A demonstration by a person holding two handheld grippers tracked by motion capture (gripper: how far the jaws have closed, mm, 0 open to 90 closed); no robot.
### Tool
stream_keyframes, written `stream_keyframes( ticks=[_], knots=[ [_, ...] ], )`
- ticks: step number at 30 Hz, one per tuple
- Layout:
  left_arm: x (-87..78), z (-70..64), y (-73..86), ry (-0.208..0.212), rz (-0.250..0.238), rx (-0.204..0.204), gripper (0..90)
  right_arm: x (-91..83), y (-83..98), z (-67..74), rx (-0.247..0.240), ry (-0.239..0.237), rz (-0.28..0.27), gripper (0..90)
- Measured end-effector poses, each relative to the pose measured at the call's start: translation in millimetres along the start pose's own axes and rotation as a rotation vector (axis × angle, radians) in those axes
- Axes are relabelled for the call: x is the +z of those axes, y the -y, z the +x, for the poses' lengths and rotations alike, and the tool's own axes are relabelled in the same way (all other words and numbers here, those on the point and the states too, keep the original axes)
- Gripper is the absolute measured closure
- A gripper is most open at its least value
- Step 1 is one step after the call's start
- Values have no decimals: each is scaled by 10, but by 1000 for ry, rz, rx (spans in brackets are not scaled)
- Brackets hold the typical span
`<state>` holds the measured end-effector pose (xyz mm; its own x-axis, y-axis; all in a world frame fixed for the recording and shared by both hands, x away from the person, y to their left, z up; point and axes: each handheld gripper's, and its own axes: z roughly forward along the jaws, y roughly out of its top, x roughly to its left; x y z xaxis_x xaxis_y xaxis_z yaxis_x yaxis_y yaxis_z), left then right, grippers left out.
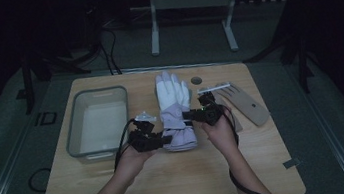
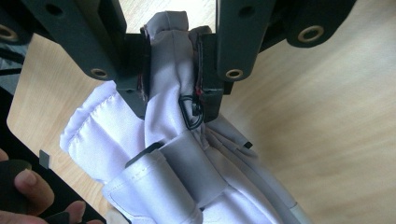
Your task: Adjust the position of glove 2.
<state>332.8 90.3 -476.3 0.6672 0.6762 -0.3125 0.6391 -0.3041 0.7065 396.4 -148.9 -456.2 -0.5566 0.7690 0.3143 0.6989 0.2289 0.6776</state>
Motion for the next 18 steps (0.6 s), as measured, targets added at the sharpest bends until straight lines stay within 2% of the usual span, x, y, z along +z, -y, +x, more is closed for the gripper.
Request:
stream_keyframes(
  ticks=[9,18],
  knots=[
    [-282,120,-149,-29,-10,3,715,7,-271,191,-22,-17,-32,753],
    [-629,307,-253,-72,2,9,718,122,-531,442,-38,-42,-54,755]
  ],
)
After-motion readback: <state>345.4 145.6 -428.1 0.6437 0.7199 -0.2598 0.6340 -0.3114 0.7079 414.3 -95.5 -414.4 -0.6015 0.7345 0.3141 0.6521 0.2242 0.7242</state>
